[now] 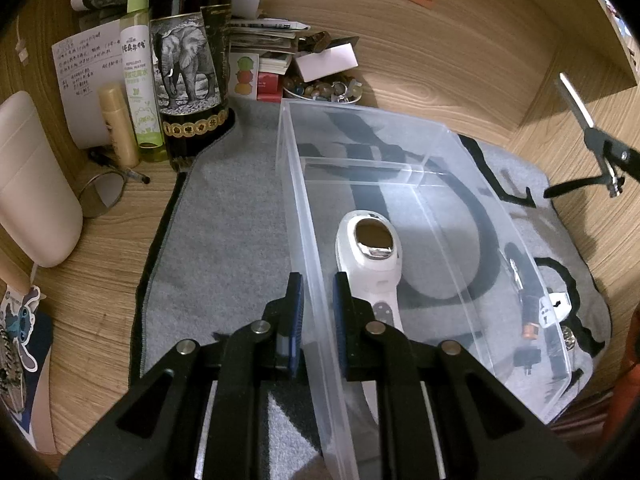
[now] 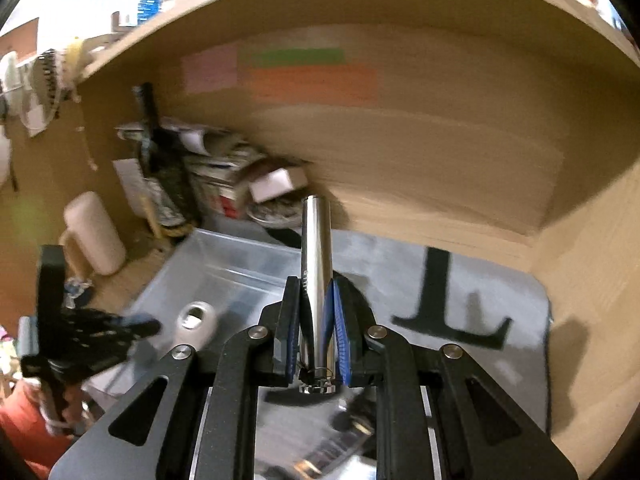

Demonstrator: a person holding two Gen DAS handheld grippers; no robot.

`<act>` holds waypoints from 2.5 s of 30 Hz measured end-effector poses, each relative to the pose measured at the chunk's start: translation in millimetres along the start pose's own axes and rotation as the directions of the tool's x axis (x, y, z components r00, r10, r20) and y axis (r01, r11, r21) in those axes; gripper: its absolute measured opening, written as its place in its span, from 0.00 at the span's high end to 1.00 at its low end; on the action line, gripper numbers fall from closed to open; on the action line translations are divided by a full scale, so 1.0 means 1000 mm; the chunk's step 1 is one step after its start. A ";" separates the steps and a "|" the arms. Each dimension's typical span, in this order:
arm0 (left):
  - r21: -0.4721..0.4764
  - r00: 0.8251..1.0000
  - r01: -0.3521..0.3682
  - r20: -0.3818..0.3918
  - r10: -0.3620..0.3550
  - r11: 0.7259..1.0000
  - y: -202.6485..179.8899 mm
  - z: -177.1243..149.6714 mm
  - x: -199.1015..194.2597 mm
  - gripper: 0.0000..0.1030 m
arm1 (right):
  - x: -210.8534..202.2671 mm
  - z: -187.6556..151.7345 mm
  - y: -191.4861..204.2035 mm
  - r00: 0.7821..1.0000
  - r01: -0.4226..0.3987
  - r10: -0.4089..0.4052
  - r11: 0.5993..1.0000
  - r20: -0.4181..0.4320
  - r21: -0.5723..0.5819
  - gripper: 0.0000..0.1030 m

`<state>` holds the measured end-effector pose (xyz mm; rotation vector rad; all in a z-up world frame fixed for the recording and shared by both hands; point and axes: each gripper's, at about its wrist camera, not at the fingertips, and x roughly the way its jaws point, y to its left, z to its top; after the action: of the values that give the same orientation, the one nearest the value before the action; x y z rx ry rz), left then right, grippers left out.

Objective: Organize rigid objects
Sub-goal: 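Close the right tool around the silver cylinder, then lift the silver cylinder with the right tool and carry it over the box, then lower the silver cylinder into the box and open the right tool, then move the right tool to the white plug adapter and grasp it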

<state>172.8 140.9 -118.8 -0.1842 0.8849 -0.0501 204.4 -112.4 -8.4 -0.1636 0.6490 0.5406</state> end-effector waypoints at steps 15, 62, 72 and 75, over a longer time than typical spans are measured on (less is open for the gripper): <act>-0.001 1.000 0.001 0.000 -0.001 1.000 0.000 0.000 0.000 0.87 | 0.043 -0.010 0.060 0.984 -0.163 0.161 0.986 -0.075 -0.023 0.86; 0.012 1.000 0.004 0.000 -0.004 1.000 0.001 0.001 0.001 0.87 | 0.044 -0.026 0.054 0.988 -0.101 0.092 0.993 -0.124 -0.063 0.24; 0.012 1.000 0.006 0.001 -0.006 1.000 0.002 0.000 0.001 0.87 | 0.019 -0.034 -0.009 0.989 0.115 -0.113 0.993 -0.099 0.017 0.18; 0.012 1.000 0.007 0.001 -0.007 1.000 0.002 0.000 0.001 0.87 | 0.020 -0.047 -0.027 0.978 0.159 -0.151 0.986 -0.142 0.050 0.18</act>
<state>173.6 142.5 -119.6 -0.1760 0.8826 -0.0613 207.1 -141.3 -58.6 -0.1938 0.7796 0.3604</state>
